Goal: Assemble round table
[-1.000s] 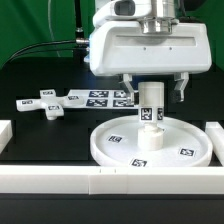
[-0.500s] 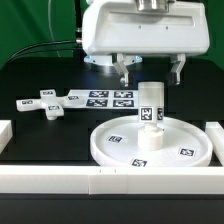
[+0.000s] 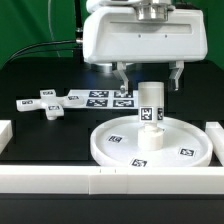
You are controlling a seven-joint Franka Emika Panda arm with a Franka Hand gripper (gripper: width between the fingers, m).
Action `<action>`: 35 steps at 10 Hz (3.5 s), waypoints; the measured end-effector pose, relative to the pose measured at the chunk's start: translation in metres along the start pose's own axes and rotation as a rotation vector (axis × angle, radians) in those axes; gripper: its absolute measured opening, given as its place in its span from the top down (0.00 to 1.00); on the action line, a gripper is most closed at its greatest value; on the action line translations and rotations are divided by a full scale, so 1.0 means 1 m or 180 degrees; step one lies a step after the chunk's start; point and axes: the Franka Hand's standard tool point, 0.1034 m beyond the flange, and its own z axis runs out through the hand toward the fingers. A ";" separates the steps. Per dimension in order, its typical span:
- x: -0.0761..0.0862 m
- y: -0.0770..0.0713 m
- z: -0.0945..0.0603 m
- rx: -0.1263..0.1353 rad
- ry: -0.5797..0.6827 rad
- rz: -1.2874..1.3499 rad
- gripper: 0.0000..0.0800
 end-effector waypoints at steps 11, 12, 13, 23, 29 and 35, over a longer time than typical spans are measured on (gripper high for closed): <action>-0.013 -0.006 0.007 0.0403 -0.0822 -0.0338 0.19; -0.016 -0.004 0.008 0.0403 -0.0819 -0.0341 0.19; -0.017 -0.004 0.009 0.0404 -0.0824 -0.0338 0.19; -0.018 -0.005 0.011 0.0381 -0.0851 -0.0014 0.49; -0.014 -0.016 0.011 0.0242 -0.0970 0.2336 0.49; -0.013 -0.019 0.011 0.0208 -0.1079 0.3506 0.49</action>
Offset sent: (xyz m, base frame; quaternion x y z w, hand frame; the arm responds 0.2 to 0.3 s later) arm 0.0068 -0.0065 -0.0036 0.0257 -0.1281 -0.0050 0.9914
